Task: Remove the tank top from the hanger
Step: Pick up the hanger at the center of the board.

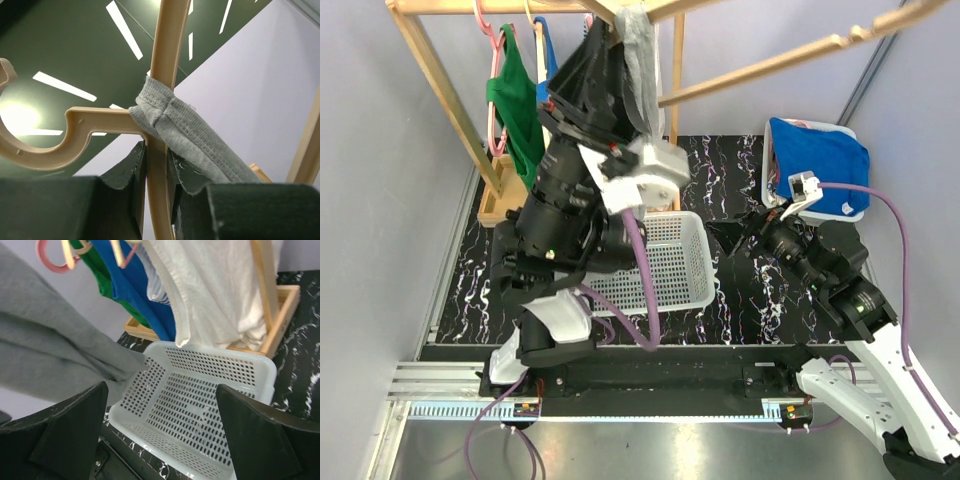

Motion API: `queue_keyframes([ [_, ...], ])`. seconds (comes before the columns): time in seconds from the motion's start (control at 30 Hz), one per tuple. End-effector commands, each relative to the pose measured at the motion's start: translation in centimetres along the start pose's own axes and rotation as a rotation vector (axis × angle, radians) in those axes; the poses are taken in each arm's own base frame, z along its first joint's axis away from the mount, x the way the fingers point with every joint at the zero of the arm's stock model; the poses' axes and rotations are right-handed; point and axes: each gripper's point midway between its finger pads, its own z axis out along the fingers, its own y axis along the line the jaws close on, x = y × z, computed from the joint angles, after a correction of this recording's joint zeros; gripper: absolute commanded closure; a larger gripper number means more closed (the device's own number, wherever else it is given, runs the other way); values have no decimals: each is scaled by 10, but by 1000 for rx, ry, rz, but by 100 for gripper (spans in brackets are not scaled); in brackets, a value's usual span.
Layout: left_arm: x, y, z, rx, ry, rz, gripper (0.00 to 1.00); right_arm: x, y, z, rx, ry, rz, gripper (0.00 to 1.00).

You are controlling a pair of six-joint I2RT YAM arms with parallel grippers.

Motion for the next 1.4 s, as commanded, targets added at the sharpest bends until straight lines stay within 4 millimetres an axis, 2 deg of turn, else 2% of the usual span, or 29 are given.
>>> queue_keyframes([
  [0.0,17,22,8,-73,-19,-94,100,-34,38,-6,-183,-141,-59,0],
  [0.07,12,18,15,-78,-54,-71,100,-51,44,-10,-193,-194,-99,0],
  [0.13,1,7,24,-78,-106,-49,100,-70,49,-11,-183,-230,-127,0],
  [0.17,-3,-6,27,-65,-123,-28,100,-74,51,-11,-185,-235,-141,0],
  [0.2,-7,-8,28,-80,-142,-23,100,-74,53,-7,-190,-225,-143,0],
  [0.23,-13,0,27,-117,-183,-20,100,-78,56,-7,-200,-229,-146,0],
  [0.27,-18,-7,29,-138,-205,5,100,-77,58,-6,-210,-221,-136,0],
  [0.3,-21,6,27,-201,-226,-5,100,-72,62,-3,-239,-199,-134,0],
  [0.43,-30,20,23,-268,-287,7,100,-40,61,11,-302,-107,-119,0],
  [0.6,-35,30,19,-291,-318,2,100,-25,57,22,-321,-93,-138,0],
  [0.67,-34,31,19,-279,-313,7,100,-31,57,25,-320,-122,-153,0],
  [0.73,-26,31,19,-269,-269,-12,100,-29,54,28,-312,-119,-159,0],
  [0.77,-22,23,20,-236,-249,-11,100,-30,53,29,-306,-126,-162,0],
  [0.8,-9,41,11,-267,-201,-36,100,-30,52,29,-302,-128,-163,0],
  [0.87,3,17,9,-187,-143,-18,100,-34,49,26,-278,-144,-165,0],
  [0.9,23,38,-7,-218,-73,-42,100,-36,49,24,-271,-151,-166,0],
  [0.97,42,-3,-15,-63,5,16,100,-42,50,16,-262,-174,-176,0],
  [1.0,58,-13,-24,-18,79,27,100,-45,51,13,-264,-187,-181,0],
  [1.03,72,-11,-41,-15,116,3,99,-40,48,10,-250,-168,-181,0],
  [1.07,84,-35,-51,91,159,54,99,-43,48,6,-245,-175,-181,0],
  [1.13,111,-42,-78,123,272,14,99,-48,51,-1,-245,-182,-178,0],
  [1.17,123,-63,-91,224,318,64,100,-51,54,-4,-253,-189,-179,0],
  [1.2,134,-71,-103,244,375,45,100,-54,57,-7,-260,-195,-175,0],
  [1.27,147,-63,-118,188,427,24,100,-56,63,-9,-282,-197,-163,0],
  [1.3,153,-78,-121,201,458,61,100,-61,67,-11,-296,-202,-159,0],
  [1.37,158,-78,-131,195,450,131,100,-62,73,-9,-317,-190,-150,0],
])
